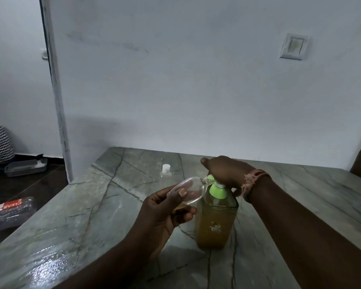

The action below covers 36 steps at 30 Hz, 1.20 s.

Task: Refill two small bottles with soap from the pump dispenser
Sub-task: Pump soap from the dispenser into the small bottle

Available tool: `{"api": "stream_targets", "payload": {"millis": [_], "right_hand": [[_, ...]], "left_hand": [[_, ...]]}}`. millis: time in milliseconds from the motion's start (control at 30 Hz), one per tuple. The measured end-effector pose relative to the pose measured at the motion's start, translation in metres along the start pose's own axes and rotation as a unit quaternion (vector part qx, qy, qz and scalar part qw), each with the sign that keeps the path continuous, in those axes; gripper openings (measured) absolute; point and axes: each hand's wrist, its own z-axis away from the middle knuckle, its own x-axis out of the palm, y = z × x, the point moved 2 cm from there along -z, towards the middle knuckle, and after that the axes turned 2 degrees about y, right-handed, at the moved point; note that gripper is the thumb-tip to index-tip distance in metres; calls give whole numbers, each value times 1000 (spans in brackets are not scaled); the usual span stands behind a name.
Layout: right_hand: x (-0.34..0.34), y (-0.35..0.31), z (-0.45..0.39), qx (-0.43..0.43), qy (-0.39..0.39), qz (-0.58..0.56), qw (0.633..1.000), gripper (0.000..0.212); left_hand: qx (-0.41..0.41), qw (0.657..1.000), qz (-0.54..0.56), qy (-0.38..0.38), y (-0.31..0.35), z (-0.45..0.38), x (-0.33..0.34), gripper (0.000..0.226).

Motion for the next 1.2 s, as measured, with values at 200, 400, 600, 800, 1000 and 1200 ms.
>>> {"api": "stream_targets", "payload": {"millis": [200, 400, 600, 800, 1000, 1200], "right_hand": [[-6, -9, 2, 1, 2, 63, 998, 57], [4, 2, -5, 8, 15, 18, 1000, 43], [-8, -9, 9, 18, -3, 49, 999, 54], [-3, -6, -2, 8, 12, 64, 998, 53], [-3, -3, 10, 15, -4, 31, 999, 50], [-8, -9, 7, -22, 28, 113, 993, 51]], "left_hand": [[-4, 1000, 19, 10, 2, 2, 1, 42], [-6, 1000, 14, 7, 2, 2, 1, 43], [-5, 1000, 11, 0, 3, 3, 3, 42], [2, 1000, 17, -3, 4, 2, 4, 39], [-3, 1000, 17, -1, 2, 2, 4, 45], [-1, 1000, 13, 3, 2, 2, 1, 47]]}}
